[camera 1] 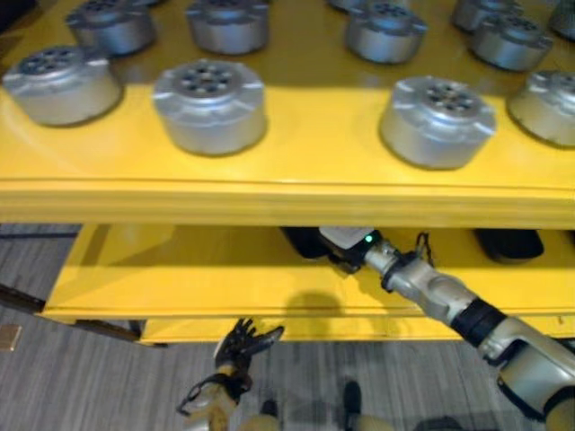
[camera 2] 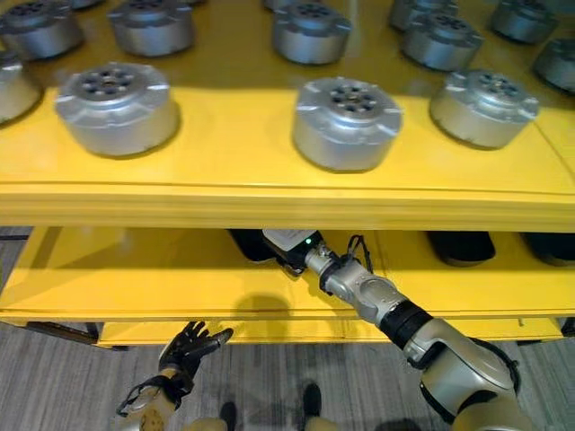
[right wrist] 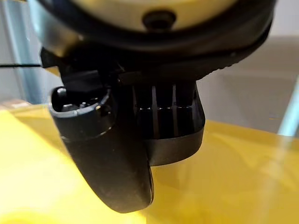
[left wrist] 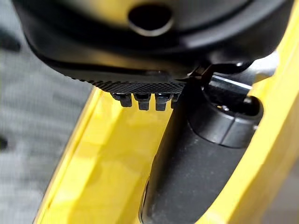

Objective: Move parts from the plastic box to the shelf.

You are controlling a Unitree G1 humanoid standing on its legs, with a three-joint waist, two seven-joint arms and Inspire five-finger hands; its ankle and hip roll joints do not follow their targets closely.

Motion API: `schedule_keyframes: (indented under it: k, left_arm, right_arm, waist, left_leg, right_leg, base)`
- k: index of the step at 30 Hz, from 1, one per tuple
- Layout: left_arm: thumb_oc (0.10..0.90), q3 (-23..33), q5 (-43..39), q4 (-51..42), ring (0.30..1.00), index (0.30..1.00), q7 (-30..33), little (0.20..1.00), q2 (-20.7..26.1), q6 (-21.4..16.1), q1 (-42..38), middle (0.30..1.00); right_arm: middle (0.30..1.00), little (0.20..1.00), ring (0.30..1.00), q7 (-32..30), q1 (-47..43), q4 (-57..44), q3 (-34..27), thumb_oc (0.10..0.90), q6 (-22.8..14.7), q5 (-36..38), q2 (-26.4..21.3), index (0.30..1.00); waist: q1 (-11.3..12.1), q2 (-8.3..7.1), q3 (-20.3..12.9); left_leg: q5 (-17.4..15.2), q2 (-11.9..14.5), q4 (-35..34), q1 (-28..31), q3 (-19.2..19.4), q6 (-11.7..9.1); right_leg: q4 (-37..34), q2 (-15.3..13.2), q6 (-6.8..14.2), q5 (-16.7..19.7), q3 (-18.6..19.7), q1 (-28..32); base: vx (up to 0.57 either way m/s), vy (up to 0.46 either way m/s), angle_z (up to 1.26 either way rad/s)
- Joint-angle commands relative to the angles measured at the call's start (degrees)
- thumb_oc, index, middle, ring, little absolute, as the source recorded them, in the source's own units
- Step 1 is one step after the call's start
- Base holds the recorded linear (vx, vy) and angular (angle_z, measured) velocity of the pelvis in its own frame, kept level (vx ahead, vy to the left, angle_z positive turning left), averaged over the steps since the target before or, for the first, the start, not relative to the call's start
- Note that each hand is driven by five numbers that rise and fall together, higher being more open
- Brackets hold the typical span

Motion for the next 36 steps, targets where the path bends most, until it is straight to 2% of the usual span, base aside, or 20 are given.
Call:
schedule_keyframes:
  k: [1,7,13,15,17,18,21,26,31,36]
  left_arm:
    - [0.9,-3.36,0.94,-3.93,1.0,1.0,-1.33,1.0,1.55,-3.77,-2.83,1.0]
    - [0.9,-3.7,0.23,-4.28,1.0,1.0,-0.81,1.0,1.45,-3.66,-2.78,1.0]
    - [0.9,-4.06,0.07,-4.14,1.0,1.0,-0.76,1.0,1.13,-3.73,-2.97,1.0]
    - [0.9,-4.73,0.11,-4.51,1.0,1.0,-1.01,1.0,1.41,-3.75,-3.03,1.0]
    - [0.9,-4.93,0.14,-4.59,1.0,1.0,-1.13,1.0,1.57,-3.79,-2.93,1.0]
    - [0.9,-5.48,0.15,-4.76,1.0,1.0,-1.2,1.0,1.95,-3.75,-3.13,1.0]
    - [0.9,-6.07,0.19,-4.79,1.0,1.0,-1.28,1.0,2.25,-3.74,-3.25,1.0]
    - [0.9,-7.06,0.1,-5.33,1.0,1.0,-1.65,1.0,3.51,-3.62,-2.96,1.0]
    - [0.9,-8.68,-0.12,-6.16,1.0,1.0,-1.77,1.0,5.08,-4.12,-4.31,1.0]
    - [0.9,-8.71,-0.56,-5.95,1.0,1.0,-1.51,1.0,5.48,-4.27,-5.06,1.0]
  right_arm:
    - [0.3,0.3,0.3,-4.03,-9.62,-2.56,-1.13,0.4,-0.16,2.7,-1.26,0.3]
    - [0.3,0.3,0.3,-3.91,-10.74,-3.31,-0.99,0.4,-0.16,2.93,-1.32,0.3]
    - [0.3,0.3,0.3,-4.04,-11.62,-0.65,-1.31,0.4,0.53,3.52,0.93,0.3]
    - [0.3,0.3,0.3,-4.31,-13.22,1.63,-1.18,0.4,0.94,3.52,3.28,0.3]
    - [0.3,0.3,0.3,-4.24,-13.41,1.72,-1.34,0.4,0.91,3.57,3.59,0.3]
    - [0.3,0.3,0.3,-4.38,-14.76,2.86,-1.21,0.4,1.41,3.46,4.36,0.3]
    - [0.3,0.3,0.3,-4.74,-15.6,4.42,-1.79,0.4,1.86,3.97,5.41,0.3]
    - [0.3,0.3,0.3,-5.77,-19.19,11.01,-2.41,0.4,3.94,5.16,8.31,0.3]
    - [0.3,0.3,0.3,-7.48,-23.95,17.63,-4.73,0.4,6.23,8.23,9.7,0.3]
    - [0.3,0.3,0.3,-8.57,-26.76,21.23,-4.7,0.4,6.96,9.67,10.5,0.3]
  waist:
    - [-0.4,0.59,-4.28]
    - [-0.08,1.15,-4.24]
    - [0.26,1.59,-3.22]
    - [0.88,2.2,-1.46]
    - [0.97,2.38,-0.93]
    - [1.33,2.71,0.82]
    - [1.59,3.15,2.48]
    - [2.73,4.72,6.37]
    - [2.93,4.76,11.0]
    - [3.04,4.83,12.6]
  left_leg:
    - [5.52,3.86,-2.32,-0.65,1.56,1.7]
    - [5.36,3.92,-1.85,-0.02,1.78,1.41]
    - [4.94,3.15,3.52,-0.88,1.71,0.5]
    - [4.73,2.47,7.77,-1.94,1.33,-0.32]
    - [4.56,2.39,9.11,-2.38,1.26,-0.49]
    - [4.06,2.06,13.55,-3.74,1.04,-1.04]
    - [3.86,1.92,17.21,-5.19,0.88,-1.24]
    - [3.34,1.57,24.49,-8.5,0.28,-1.45]
    - [2.98,1.17,29.28,-11.31,-0.47,-1.37]
    - [2.97,0.77,31.08,-12.32,-0.76,-1.44]
  right_leg:
    - [1.86,-4.59,0.32,-5.29,-0.02,0.49]
    - [2.47,-4.14,0.15,-5.47,-0.15,1.63]
    - [5.21,-4.62,0.69,-5.22,-0.78,1.82]
    - [7.91,-5.18,1.15,-4.96,-0.98,1.37]
    - [8.95,-5.4,1.24,-5.0,-0.87,1.09]
    - [11.98,-5.94,1.5,-5.11,-0.73,0.27]
    - [14.91,-6.12,1.74,-5.14,-0.3,-0.97]
    - [20.32,-6.08,2.29,-5.43,0.14,-4.32]
    - [24.64,-5.68,2.21,-5.64,0.8,-7.16]
    - [26.12,-5.65,2.24,-5.56,1.39,-8.38]
  base:
    - [0.03,-0.096,0.01]
    - [-0.01,-0.05,-0.01]
    - [-0.04,0.008,0.0]
    - [-0.08,0.048,0.01]
    - [-0.07,0.039,0.03]
    - [-0.1,0.06,0.08]
    - [-0.07,0.04,0.02]
    - [-0.09,0.068,-0.12]
    - [-0.09,0.033,-0.08]
    - [-0.04,0.021,0.03]
